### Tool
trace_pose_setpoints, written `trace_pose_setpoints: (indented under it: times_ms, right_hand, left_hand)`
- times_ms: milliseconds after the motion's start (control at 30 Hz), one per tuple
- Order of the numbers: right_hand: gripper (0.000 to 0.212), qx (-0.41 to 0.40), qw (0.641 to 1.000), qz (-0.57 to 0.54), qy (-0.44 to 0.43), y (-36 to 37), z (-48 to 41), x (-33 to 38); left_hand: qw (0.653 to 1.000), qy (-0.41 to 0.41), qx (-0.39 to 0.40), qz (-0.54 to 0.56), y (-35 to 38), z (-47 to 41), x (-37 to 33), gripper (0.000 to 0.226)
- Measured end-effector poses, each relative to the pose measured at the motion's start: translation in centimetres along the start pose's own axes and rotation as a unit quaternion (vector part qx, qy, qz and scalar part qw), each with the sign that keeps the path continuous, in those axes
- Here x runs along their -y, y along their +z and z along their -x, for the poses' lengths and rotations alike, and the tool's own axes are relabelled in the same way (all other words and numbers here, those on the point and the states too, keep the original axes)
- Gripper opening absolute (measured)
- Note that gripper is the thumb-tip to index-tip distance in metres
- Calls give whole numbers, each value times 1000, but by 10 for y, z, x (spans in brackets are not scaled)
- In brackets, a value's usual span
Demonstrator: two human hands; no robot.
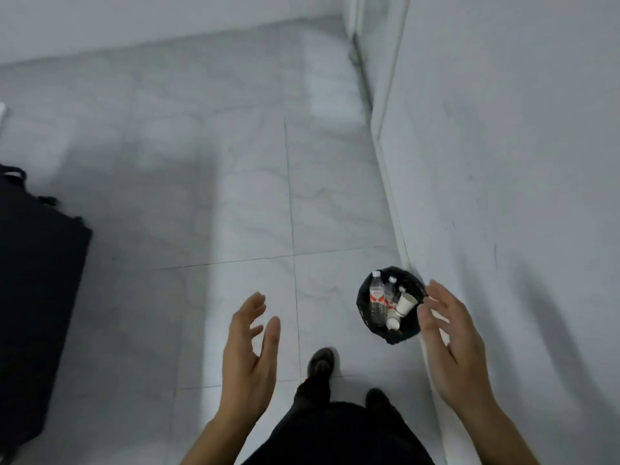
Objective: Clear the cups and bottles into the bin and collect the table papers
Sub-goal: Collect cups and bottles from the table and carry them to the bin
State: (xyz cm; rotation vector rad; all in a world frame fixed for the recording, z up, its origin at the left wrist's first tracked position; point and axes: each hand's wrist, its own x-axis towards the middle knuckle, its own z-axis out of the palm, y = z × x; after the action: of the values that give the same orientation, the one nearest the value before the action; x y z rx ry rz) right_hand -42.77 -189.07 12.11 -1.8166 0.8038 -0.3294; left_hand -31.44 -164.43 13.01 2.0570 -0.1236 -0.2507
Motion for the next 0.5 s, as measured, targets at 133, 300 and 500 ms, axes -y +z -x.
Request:
trace_pose_setpoints:
  times_ms: [133,300,500]
  right_hand:
    - [42,67,996,-27,-60,-6,22,30]
    - [52,226,968,0,-106,22,61,33]
    - [58,399,900,38,-172,94,133,40]
  left_hand:
    - [988,-11,-141,54,-41,60,-9,40]
    - [952,-83,-285,74,-64,163,7,36]
    - [871,-156,-461,61,-106,295,42,41]
